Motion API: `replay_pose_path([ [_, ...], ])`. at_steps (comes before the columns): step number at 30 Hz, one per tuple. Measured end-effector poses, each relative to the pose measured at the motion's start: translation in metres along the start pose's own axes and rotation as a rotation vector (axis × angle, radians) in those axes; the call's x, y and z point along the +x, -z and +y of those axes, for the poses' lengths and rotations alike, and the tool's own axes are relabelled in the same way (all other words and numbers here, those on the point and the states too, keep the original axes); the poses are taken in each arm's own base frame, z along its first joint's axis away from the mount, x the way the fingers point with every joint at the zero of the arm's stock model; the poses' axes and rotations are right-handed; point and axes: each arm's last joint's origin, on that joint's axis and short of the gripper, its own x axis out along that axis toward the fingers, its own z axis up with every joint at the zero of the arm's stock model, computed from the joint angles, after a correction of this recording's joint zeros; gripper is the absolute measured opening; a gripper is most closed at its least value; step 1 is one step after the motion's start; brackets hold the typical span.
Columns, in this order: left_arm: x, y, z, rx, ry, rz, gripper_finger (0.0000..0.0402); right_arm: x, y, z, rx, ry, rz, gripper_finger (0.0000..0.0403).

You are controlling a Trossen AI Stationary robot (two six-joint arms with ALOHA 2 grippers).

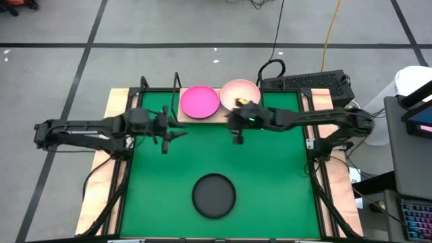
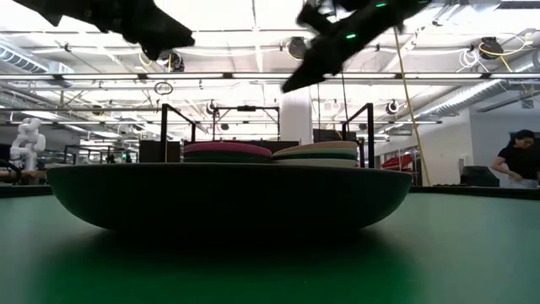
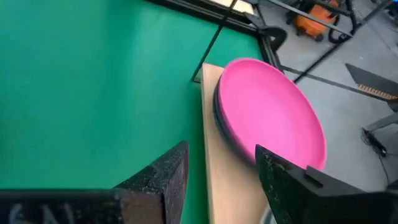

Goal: Place and stack plates onto a shelf
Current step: Stack the black plate on top of the pink plate

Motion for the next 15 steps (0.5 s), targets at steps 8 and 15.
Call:
replay_pose_path([
  [8, 0.048, 0.037, -0.033, 0.044, 0.147, 0.268, 0.0124, -0.078, 0.046, 0.028, 0.088, 0.115, -0.191, 0.0165],
  [15, 0.08, 0.073, -0.048, -0.144, 0.172, 0.483, 0.0124, -0.113, 0.062, 0.039, 0.132, 0.217, -0.3, 0.0165],
])
